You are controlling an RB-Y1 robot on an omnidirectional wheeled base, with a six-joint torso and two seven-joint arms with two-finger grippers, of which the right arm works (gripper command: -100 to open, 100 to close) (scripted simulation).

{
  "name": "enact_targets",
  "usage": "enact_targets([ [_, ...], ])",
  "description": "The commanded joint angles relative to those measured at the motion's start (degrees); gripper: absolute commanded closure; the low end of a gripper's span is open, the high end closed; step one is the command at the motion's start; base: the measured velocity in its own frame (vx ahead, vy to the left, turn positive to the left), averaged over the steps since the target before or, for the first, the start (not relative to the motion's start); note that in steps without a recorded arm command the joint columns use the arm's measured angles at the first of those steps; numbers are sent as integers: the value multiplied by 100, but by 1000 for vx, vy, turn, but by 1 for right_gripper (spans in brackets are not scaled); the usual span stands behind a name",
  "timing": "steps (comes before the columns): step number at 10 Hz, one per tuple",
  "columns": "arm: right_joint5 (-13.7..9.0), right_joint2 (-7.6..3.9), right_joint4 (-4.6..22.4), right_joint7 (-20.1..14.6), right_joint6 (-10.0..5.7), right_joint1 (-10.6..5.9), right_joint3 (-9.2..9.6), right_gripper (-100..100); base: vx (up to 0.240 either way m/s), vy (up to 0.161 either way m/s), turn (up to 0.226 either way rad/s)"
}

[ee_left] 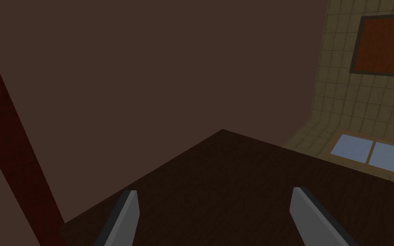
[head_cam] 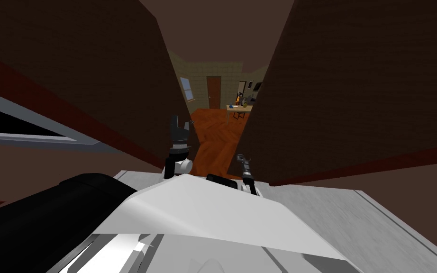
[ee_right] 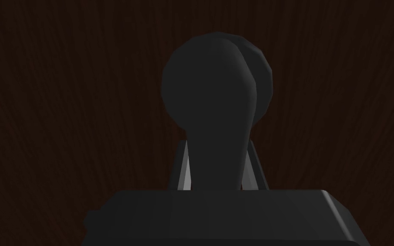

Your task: Push the door open

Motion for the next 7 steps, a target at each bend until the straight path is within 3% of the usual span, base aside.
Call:
enact_targets([
  [1,-70,-66,75,43,-47,-102,-191,100,198,102,-96],
  [7,-187,-88,160,130,-51,-170,-491,100,128,59,-50],
])
